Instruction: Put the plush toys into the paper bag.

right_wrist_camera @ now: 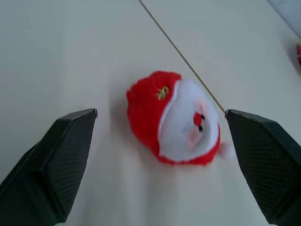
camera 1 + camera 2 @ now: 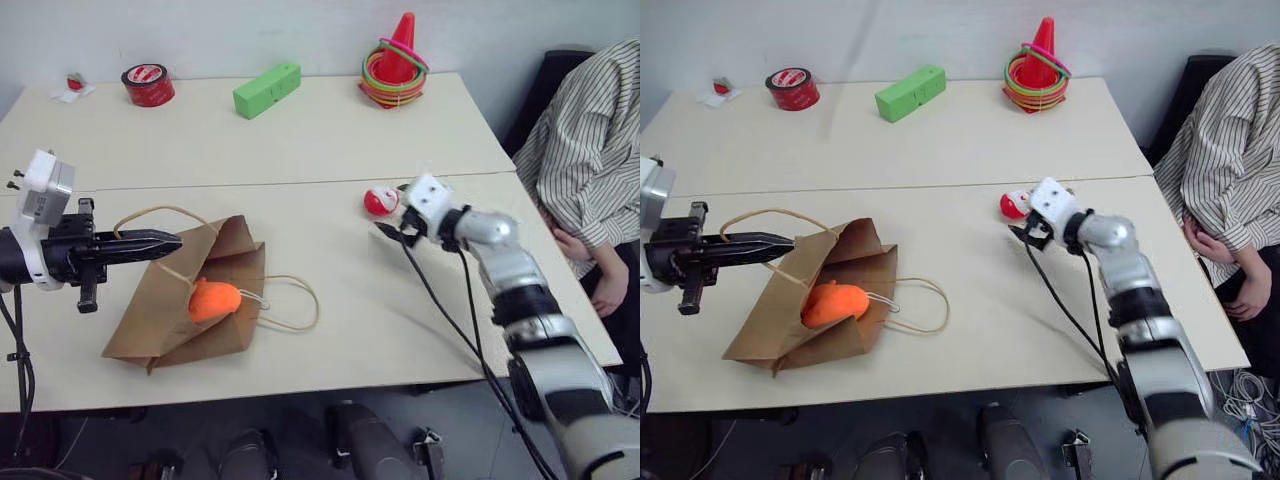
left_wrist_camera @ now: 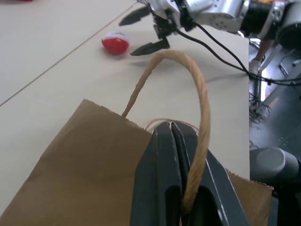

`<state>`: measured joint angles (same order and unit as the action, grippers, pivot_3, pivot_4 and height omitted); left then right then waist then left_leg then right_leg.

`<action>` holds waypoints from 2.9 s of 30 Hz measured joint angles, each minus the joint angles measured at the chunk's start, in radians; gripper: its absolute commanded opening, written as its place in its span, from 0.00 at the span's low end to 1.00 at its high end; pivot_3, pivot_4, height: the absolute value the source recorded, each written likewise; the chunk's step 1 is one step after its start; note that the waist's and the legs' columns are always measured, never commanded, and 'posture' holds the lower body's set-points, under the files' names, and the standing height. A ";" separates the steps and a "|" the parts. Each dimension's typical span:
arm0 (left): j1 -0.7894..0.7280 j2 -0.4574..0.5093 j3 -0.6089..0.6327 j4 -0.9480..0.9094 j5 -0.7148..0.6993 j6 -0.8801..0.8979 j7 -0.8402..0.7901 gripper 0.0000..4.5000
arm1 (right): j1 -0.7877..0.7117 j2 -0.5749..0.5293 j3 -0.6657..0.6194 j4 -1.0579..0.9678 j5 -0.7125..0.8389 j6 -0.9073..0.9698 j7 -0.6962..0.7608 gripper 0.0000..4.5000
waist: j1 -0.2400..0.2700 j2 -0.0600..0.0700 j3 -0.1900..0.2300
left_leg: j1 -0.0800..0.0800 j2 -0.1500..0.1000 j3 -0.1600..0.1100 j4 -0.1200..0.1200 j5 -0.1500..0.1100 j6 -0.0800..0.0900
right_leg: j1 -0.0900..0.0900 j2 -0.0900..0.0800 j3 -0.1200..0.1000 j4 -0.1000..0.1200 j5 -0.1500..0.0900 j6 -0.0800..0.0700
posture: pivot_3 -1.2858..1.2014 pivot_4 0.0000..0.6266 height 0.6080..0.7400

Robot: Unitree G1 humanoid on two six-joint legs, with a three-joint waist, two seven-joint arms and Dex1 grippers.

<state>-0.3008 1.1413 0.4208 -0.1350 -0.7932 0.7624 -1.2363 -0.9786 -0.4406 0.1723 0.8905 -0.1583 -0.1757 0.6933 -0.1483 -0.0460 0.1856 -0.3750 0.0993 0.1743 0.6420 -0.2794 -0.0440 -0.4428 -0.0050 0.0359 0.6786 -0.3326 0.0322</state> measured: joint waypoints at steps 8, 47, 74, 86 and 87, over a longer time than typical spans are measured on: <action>0.027 0.005 0.007 0.071 0.023 -0.016 -0.036 0.00 | -0.129 0.062 0.029 0.303 -0.074 -0.110 -0.106 0.48 | -0.010 0.000 0.000 | 0.000 0.000 0.000 0.005 -0.001 0.001 | 0.001 -0.002 0.000 0.004 0.000 0.001 | 0.52 0.24 1.00; 0.066 -0.023 0.093 -0.065 -0.114 0.114 0.006 0.00 | -0.056 0.642 0.236 0.094 0.103 0.036 -0.055 0.03 | -0.024 -0.007 -0.004 | 0.000 0.001 -0.003 0.005 0.000 -0.002 | -0.001 -0.002 -0.002 0.011 -0.003 -0.004 | 0.52 0.24 1.00; -0.228 -0.086 -0.221 -0.084 -0.183 0.159 -0.066 0.00 | 0.097 0.523 0.198 -0.241 0.182 0.102 0.219 0.03 | -0.004 -0.007 -0.004 | 0.000 0.001 -0.004 0.006 0.000 -0.004 | -0.001 0.001 -0.002 0.012 -0.004 -0.004 | 0.52 0.24 1.00; -0.053 -0.081 -0.084 -0.106 -0.185 0.174 -0.002 0.00 | 0.013 0.624 0.181 0.149 0.141 -0.159 0.250 0.34 | -0.015 -0.007 -0.004 | 0.001 0.002 -0.005 0.006 0.000 -0.004 | -0.001 0.000 -0.003 0.013 -0.004 -0.005 | 0.52 0.24 1.00; -0.040 -0.081 -0.075 -0.113 -0.186 0.174 0.002 0.00 | 0.011 0.624 0.175 0.154 0.140 -0.162 0.262 0.42 | -0.015 -0.007 -0.004 | 0.001 0.002 -0.005 0.006 0.000 -0.004 | -0.001 0.000 -0.003 0.013 -0.004 -0.005 | 0.52 0.24 1.00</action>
<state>-0.3411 1.0605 0.3463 -0.2480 -0.9789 0.9368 -1.2339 -0.9680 0.1831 0.3471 1.0444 -0.0180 -0.3379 0.9551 -0.1634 -0.0532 0.1820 -0.3741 0.1008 0.1692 0.6480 -0.2794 -0.0478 -0.4434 -0.0053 0.0330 0.6916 -0.3367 0.0274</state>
